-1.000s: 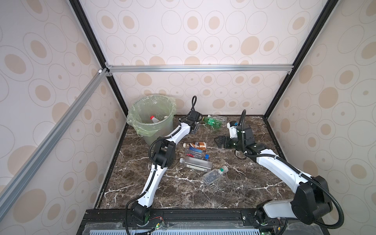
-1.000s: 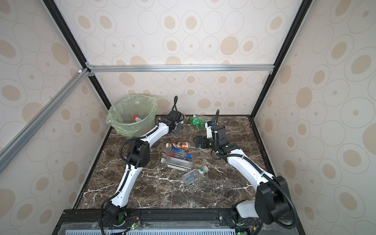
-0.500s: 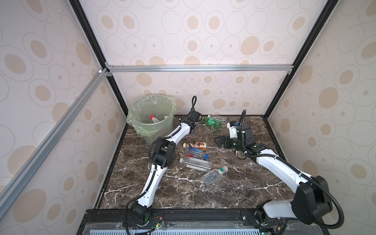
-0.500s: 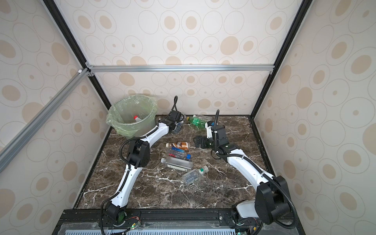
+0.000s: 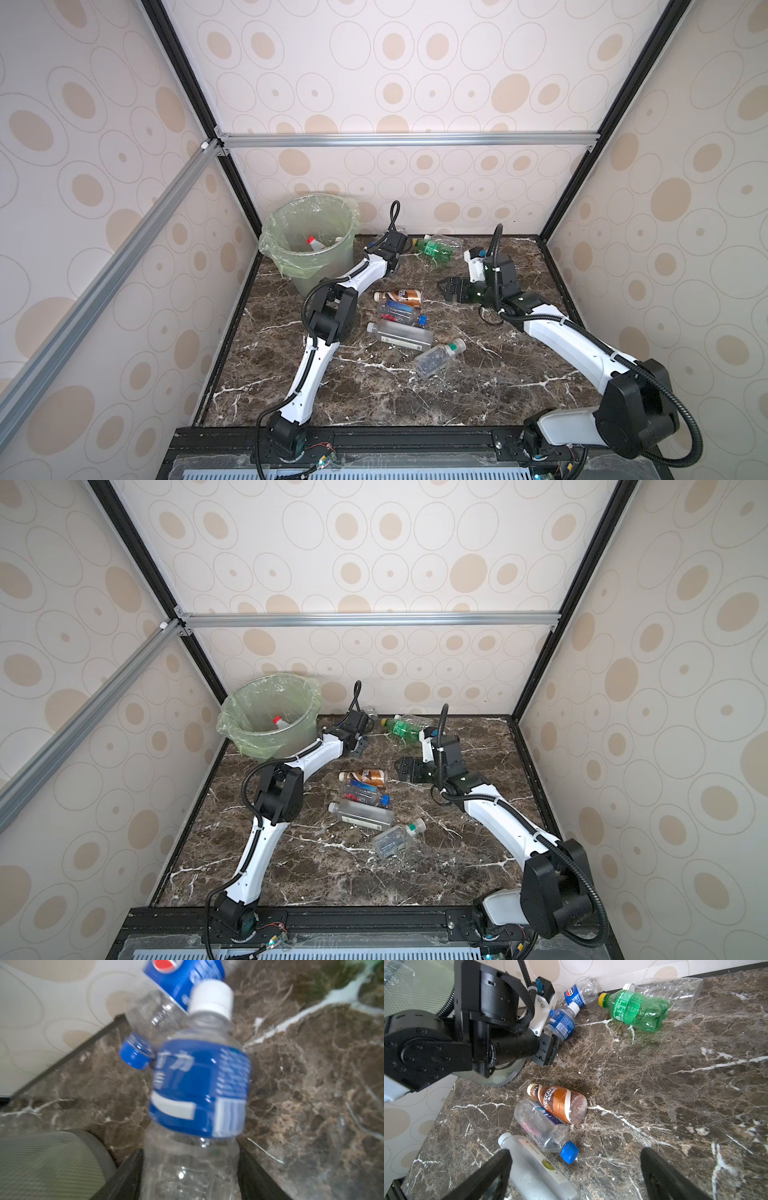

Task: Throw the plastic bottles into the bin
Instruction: 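Lower the left gripper onto the blue-label water bottle and close, then lift the blue-label water bottle up over the bin with the left gripper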

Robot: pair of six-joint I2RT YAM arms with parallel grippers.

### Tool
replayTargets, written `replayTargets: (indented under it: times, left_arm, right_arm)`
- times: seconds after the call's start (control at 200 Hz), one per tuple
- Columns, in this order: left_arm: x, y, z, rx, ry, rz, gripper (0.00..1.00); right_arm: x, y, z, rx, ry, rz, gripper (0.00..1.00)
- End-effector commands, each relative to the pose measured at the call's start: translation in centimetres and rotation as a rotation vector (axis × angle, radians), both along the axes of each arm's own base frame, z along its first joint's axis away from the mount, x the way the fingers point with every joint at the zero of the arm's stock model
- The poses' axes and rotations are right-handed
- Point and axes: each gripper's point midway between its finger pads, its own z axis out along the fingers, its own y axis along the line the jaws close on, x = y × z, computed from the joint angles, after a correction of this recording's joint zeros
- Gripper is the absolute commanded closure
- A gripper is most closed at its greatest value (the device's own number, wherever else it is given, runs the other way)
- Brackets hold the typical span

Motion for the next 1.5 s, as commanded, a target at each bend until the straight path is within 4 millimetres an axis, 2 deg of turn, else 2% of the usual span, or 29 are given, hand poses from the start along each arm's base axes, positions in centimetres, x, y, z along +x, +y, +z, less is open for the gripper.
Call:
replayTargets:
  times: [0.0, 0.46, 0.66, 0.85, 0.985, 1.13, 1.355, 1.495]
  left_arm:
    - [-1.7, -0.4, -0.9, 0.001, 0.058, -0.018, 0.31]
    - [-3.0, -1.4, -1.0, 0.002, 0.069, -0.031, 0.4]
    - [-3.5, -2.1, 0.2, -0.018, 0.053, -0.044, 0.45]
    - [-3.9, -3.0, 2.8, -0.068, 0.026, -0.065, 0.5]
    - [-4.1, -3.8, 6.1, -0.136, -0.011, -0.082, 0.52]
    - [-4.1, -4.6, 10.8, -0.199, -0.076, -0.108, 0.52]
    - [-4.6, -4.8, 19.7, -0.298, -0.22, -0.13, 0.54]
    - [-5.5, -4.6, 25.3, -0.362, -0.318, -0.159, 0.54]
  right_arm:
    - [0.0, -0.1, 0.4, 0.01, -0.014, -0.007, 0.0]
    - [-0.1, -0.1, 0.3, 0.016, -0.016, -0.007, 0.0]
    - [-0.1, -0.2, 0.4, 0.014, -0.021, -0.013, 0.0]
    - [-0.1, -0.8, 1.0, -0.005, -0.041, -0.038, 0.0]
    - [0.0, -1.3, 1.7, -0.018, -0.054, -0.049, 0.0]
    - [0.2, -1.8, 2.7, -0.011, -0.072, -0.064, 0.01]
    - [0.8, -1.5, 4.1, -0.006, -0.099, -0.055, 0.0]
    - [1.5, -0.6, 6.1, 0.022, -0.131, -0.026, 0.0]
